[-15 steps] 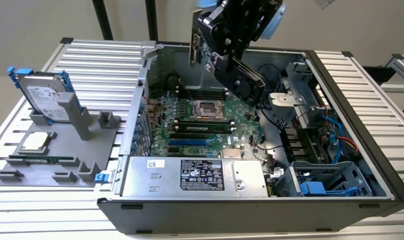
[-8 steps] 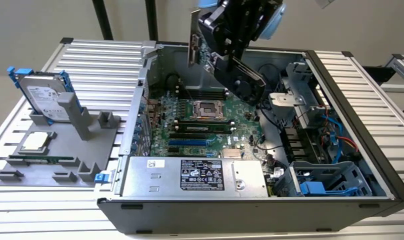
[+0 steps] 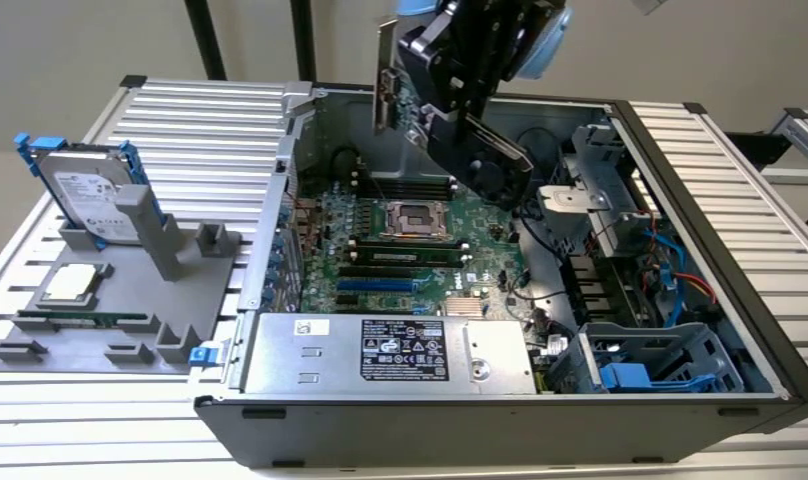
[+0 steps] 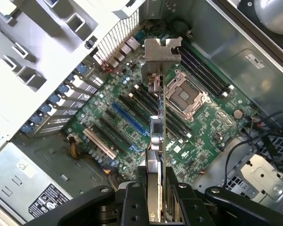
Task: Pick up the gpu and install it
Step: 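Insert the gpu into the slot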
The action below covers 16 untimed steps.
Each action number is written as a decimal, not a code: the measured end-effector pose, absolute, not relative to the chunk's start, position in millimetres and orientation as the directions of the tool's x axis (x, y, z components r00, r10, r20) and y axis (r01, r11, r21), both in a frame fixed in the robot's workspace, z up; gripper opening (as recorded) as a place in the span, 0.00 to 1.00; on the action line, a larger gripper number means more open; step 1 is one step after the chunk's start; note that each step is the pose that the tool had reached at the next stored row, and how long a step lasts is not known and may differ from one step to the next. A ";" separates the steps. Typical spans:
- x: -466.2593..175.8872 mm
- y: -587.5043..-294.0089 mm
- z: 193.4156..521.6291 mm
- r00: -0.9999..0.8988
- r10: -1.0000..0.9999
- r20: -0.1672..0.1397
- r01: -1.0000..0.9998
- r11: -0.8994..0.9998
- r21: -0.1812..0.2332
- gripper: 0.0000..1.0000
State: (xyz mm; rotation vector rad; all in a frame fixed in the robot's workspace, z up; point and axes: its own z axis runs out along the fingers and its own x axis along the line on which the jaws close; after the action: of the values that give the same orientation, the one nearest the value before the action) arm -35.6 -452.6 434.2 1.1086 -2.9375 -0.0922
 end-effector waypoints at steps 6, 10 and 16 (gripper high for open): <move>-35.6 -452.6 434.3 -0.728 -0.685 -0.020 -0.685 0.726 0.055 0.00; -35.6 -452.6 434.3 -0.715 -0.699 -0.020 -0.698 0.714 0.055 0.00; -35.6 -452.6 434.3 -0.694 -0.720 -0.020 -0.720 0.692 0.055 0.00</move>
State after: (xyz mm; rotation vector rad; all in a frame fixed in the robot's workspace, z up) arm -35.6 -452.6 434.3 1.2279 -2.8870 -0.0920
